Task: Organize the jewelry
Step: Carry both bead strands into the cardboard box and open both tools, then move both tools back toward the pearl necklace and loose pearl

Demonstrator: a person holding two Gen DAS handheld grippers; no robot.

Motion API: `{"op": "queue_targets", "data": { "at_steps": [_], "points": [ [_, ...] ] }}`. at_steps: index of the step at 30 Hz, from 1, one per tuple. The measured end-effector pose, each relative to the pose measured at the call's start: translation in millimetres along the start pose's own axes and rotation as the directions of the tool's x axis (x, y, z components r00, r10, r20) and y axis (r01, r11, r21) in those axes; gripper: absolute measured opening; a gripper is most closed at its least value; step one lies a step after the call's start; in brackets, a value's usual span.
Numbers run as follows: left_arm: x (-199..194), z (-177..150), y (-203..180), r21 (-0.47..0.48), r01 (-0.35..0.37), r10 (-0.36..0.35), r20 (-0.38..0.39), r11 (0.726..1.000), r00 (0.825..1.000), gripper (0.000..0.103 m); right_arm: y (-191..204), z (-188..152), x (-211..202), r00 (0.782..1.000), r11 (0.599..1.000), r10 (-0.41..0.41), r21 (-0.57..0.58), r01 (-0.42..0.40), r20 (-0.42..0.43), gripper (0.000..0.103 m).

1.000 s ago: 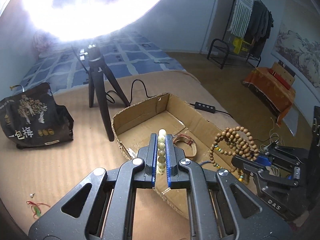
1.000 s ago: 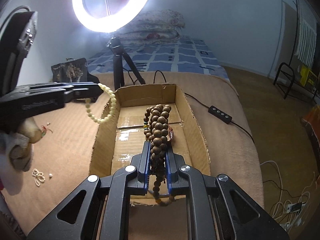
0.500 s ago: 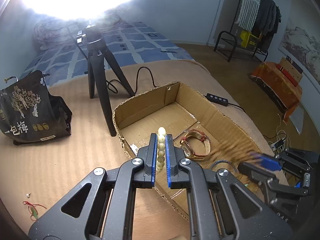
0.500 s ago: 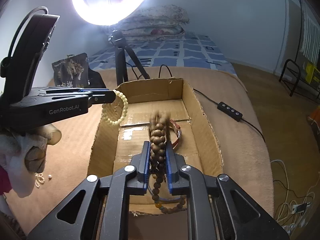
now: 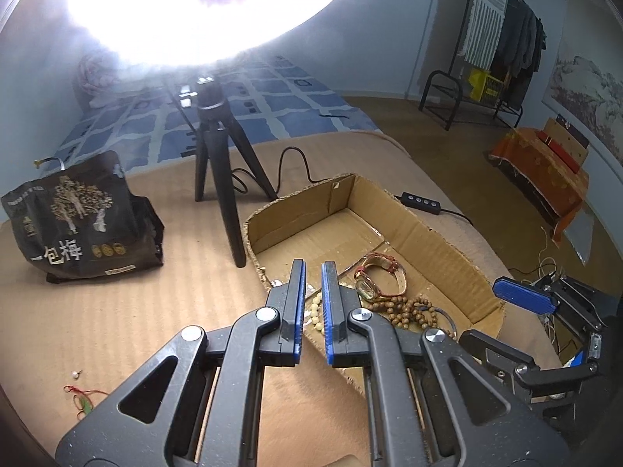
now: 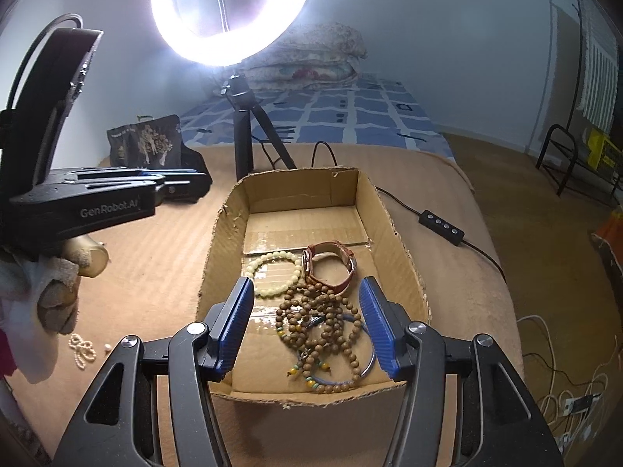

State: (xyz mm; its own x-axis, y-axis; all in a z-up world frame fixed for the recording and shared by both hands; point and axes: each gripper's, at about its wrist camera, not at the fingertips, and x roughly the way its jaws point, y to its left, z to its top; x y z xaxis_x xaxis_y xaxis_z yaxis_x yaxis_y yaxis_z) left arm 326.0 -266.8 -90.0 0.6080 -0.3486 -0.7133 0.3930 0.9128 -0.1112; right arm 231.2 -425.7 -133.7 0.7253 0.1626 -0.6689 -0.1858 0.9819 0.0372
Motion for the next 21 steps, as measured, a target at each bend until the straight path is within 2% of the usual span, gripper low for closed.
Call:
{"op": "queue_targets", "data": {
  "at_steps": [5,6,7,8,9,10,21],
  "points": [
    [-24.8,-1.7,12.6,-0.006,-0.014,0.014,0.022,1.0,1.0,0.006,7.6,1.9,-11.5,1.0,1.0,-0.005,0.01,0.005,0.005,0.056],
    [-29.6,-2.4,15.5,-0.009,-0.016,0.017,0.026,1.0,1.0,0.006,9.5,2.6,-14.3,1.0,1.0,-0.007,0.014,0.007,0.006,0.058],
    [-35.5,-3.1,19.7,-0.011,-0.019,0.019,0.029,1.0,0.999,0.008,11.0,3.0,-17.1,1.0,1.0,-0.01,0.018,0.01,0.009,0.065],
    [-42.5,-4.1,25.3,-0.013,-0.02,0.02,0.032,1.0,0.999,0.02,13.4,3.6,-20.8,1.0,1.0,-0.013,0.023,0.012,0.014,0.071],
    [-49.6,-5.2,31.0,-0.017,-0.021,0.022,0.038,1.0,0.999,0.034,15.9,4.5,-24.0,1.0,1.0,-0.014,0.026,0.013,0.02,0.072],
    [-55.9,-6.3,35.9,-0.022,-0.025,0.026,0.045,0.999,0.999,0.038,18.7,5.0,-27.2,1.0,1.0,-0.012,0.027,0.012,0.024,0.073],
    [-126.9,-39.6,108.7,-0.075,-0.085,0.09,0.073,0.994,0.993,0.039,67.5,-3.2,-42.0,0.998,0.998,0.061,-0.024,-0.061,0.012,0.074]
  ]
}}
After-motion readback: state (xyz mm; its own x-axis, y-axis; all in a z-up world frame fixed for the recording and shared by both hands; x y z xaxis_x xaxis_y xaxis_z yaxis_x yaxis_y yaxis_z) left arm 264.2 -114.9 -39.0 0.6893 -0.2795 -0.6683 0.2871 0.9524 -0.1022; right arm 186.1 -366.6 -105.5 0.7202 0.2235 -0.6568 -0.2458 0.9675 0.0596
